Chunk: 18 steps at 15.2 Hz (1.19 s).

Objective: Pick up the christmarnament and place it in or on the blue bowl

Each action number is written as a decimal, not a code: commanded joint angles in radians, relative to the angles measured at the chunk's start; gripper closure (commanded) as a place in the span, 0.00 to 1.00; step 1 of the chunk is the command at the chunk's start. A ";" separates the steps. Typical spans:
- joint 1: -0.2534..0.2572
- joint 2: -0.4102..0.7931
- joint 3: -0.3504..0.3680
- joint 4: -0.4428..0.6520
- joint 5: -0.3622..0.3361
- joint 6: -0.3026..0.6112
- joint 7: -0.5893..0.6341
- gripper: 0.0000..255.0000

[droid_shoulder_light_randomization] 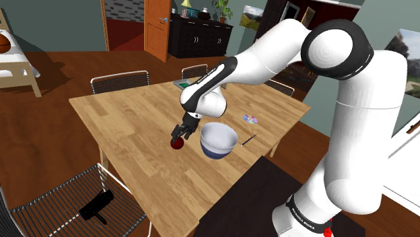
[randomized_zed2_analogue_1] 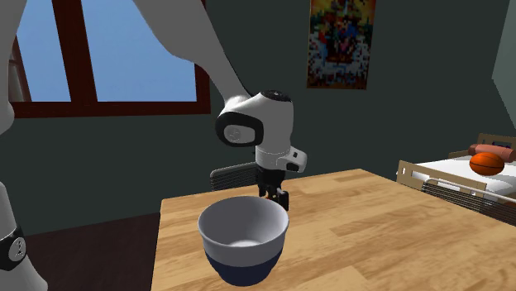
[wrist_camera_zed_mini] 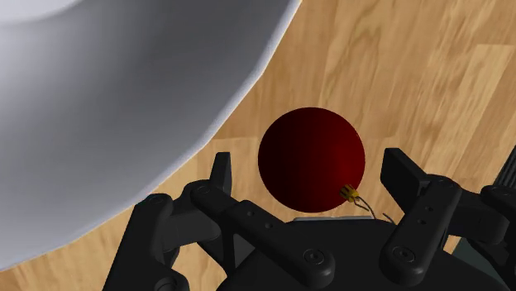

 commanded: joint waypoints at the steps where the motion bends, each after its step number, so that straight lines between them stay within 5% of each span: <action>1: 0.000 0.023 0.007 0.011 0.009 0.013 -0.006 0.00; 8: 0.000 0.023 0.007 0.011 0.009 0.013 -0.006 0.00; 9: 0.000 0.023 0.007 0.011 0.009 0.013 -0.006 1.00; 18: 0.000 0.023 0.007 0.011 0.009 0.013 -0.006 1.00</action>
